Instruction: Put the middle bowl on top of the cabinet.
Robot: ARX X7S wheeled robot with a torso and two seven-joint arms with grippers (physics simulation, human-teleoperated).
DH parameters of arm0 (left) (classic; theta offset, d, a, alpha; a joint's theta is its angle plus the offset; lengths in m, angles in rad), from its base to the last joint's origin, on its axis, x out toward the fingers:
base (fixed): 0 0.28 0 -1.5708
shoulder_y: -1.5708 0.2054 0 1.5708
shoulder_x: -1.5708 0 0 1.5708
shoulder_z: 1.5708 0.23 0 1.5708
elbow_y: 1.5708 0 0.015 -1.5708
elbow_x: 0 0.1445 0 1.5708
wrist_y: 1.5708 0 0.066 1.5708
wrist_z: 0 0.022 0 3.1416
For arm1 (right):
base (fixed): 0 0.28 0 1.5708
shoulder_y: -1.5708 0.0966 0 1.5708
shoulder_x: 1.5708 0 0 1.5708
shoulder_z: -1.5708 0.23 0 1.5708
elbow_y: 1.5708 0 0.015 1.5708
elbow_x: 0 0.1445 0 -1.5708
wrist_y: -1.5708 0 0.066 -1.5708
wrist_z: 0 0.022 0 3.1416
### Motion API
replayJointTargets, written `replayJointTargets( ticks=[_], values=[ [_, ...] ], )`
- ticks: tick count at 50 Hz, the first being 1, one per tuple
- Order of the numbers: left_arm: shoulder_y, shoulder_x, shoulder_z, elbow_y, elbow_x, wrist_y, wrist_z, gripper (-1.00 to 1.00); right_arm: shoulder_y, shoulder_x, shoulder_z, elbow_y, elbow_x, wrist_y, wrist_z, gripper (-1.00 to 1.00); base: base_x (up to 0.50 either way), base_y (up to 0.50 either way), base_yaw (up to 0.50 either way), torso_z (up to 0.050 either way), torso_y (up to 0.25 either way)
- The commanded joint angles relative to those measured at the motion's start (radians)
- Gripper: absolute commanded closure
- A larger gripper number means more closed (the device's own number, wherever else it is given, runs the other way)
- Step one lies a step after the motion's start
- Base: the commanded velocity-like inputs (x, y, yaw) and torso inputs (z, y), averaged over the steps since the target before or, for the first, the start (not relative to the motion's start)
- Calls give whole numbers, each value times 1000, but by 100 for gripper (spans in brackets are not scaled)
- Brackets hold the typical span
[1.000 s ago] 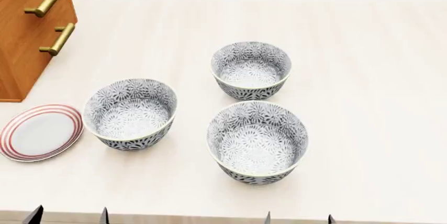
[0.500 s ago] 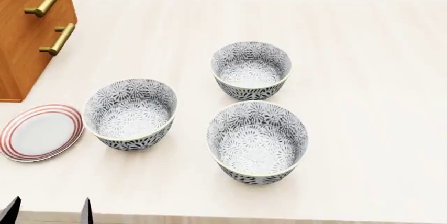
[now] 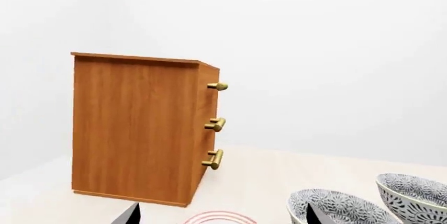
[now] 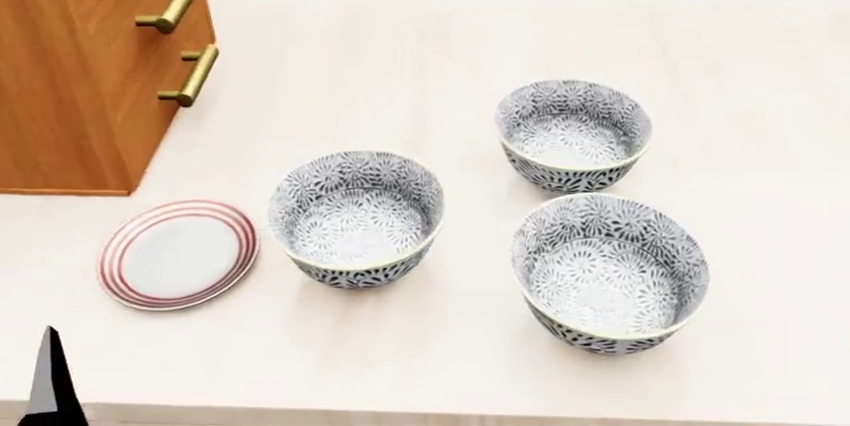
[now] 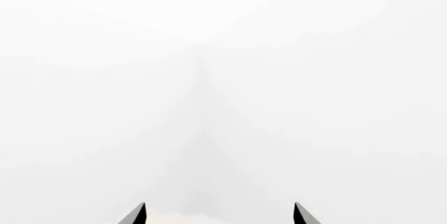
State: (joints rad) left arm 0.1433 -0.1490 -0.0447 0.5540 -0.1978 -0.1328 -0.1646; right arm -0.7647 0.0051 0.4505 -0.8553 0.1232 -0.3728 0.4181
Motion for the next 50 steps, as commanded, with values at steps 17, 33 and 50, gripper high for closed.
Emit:
replayJointTargets(
  ticks=[17, 33, 50],
  values=[
    [4, -26, -11, 37, -48, -24, -34, -100, -21, -5, 29, -24, -3, -4, 45, -100, 0, 412, 0, 0, 0],
    [49, -42, -7, 116, -67, -2, -40, -100, -21, -5, 97, -51, 34, 2, 64, -100, 292, 0, 0, 0, 0],
    [40, -53, 1, 101, -79, -13, -53, -100, -21, -5, 123, -62, 38, 17, 86, -100, 150, 0, 0, 0, 0]
  ],
)
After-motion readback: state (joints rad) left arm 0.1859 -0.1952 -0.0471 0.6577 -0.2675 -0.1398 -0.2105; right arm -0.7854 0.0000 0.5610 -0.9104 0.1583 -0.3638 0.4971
